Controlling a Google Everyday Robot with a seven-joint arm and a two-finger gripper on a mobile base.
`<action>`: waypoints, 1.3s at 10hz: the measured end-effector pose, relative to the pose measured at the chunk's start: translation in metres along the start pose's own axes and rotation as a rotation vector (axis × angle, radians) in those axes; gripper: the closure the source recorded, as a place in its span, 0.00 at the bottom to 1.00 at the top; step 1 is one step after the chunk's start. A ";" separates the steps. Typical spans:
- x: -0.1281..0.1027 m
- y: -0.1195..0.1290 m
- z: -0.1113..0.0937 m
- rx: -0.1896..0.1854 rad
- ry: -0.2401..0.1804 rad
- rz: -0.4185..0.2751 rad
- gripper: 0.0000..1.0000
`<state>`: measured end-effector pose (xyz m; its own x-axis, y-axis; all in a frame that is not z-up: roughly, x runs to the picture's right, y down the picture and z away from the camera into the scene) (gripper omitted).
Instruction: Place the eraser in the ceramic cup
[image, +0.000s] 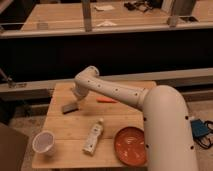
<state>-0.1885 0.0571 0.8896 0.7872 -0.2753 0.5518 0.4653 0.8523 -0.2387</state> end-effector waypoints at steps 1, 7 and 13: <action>-0.001 0.000 0.004 -0.004 -0.004 0.003 0.20; -0.006 -0.002 0.027 -0.027 -0.023 0.012 0.20; -0.006 0.001 0.042 -0.040 -0.046 -0.003 0.20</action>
<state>-0.2098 0.0780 0.9194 0.7669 -0.2559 0.5886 0.4838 0.8330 -0.2683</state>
